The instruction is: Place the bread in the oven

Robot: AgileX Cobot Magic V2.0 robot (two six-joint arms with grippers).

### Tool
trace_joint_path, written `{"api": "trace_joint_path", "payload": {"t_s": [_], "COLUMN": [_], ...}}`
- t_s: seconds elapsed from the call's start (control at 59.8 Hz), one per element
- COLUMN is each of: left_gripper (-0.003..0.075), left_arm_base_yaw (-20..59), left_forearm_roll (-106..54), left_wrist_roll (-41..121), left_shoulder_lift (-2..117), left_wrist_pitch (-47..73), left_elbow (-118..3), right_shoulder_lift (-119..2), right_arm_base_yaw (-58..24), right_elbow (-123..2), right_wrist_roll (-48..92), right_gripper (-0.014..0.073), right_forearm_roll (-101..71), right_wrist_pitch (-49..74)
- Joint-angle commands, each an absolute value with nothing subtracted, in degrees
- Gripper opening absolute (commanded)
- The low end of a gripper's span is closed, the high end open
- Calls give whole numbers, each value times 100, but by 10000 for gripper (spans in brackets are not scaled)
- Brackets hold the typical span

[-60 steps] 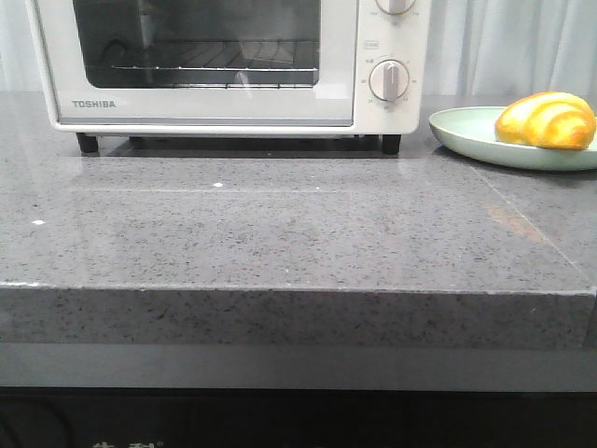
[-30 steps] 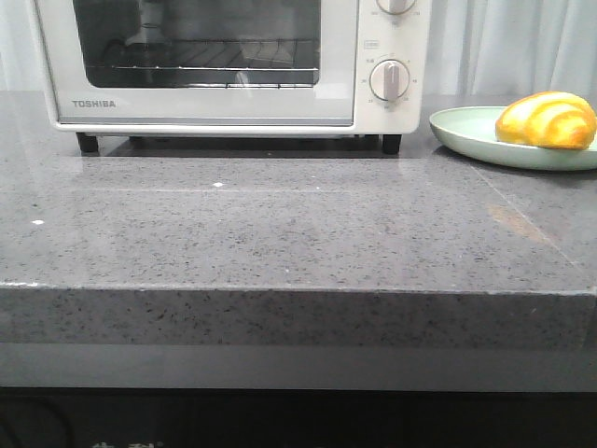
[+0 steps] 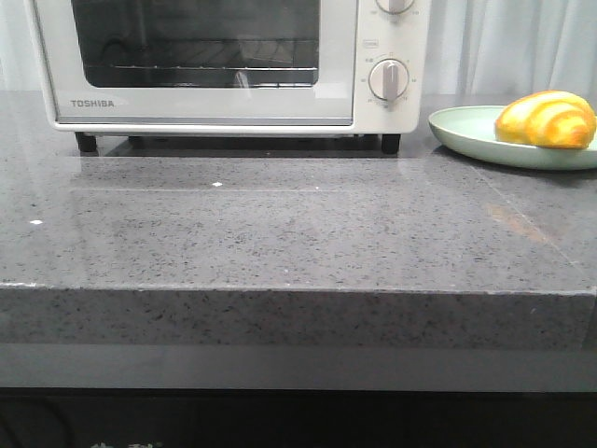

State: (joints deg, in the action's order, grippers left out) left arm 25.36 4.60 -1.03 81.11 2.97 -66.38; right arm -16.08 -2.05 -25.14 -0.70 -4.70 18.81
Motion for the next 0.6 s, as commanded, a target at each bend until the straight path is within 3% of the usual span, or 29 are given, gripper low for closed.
{"api": "trace_joint_path", "payload": {"t_s": [0.0,0.586], "left_gripper": [-20,-20], "left_arm_base_yaw": [2587,3047], "left_forearm_roll": [365,365], "left_wrist_roll": [-117,-117], "left_shoulder_lift": [8147,8147], "left_wrist_pitch": [-177,1387], "left_elbow": [-7028,-6968], "right_shoulder_lift": [-1710,-1710], "right_arm_base_yaw": [-156,-156], "right_elbow": [-2724,-2724], "right_wrist_roll": [-61,-61], "right_gripper": [-66,-66], "right_forearm_roll": [-426,-426], "right_wrist_pitch": [1379,1379]}}
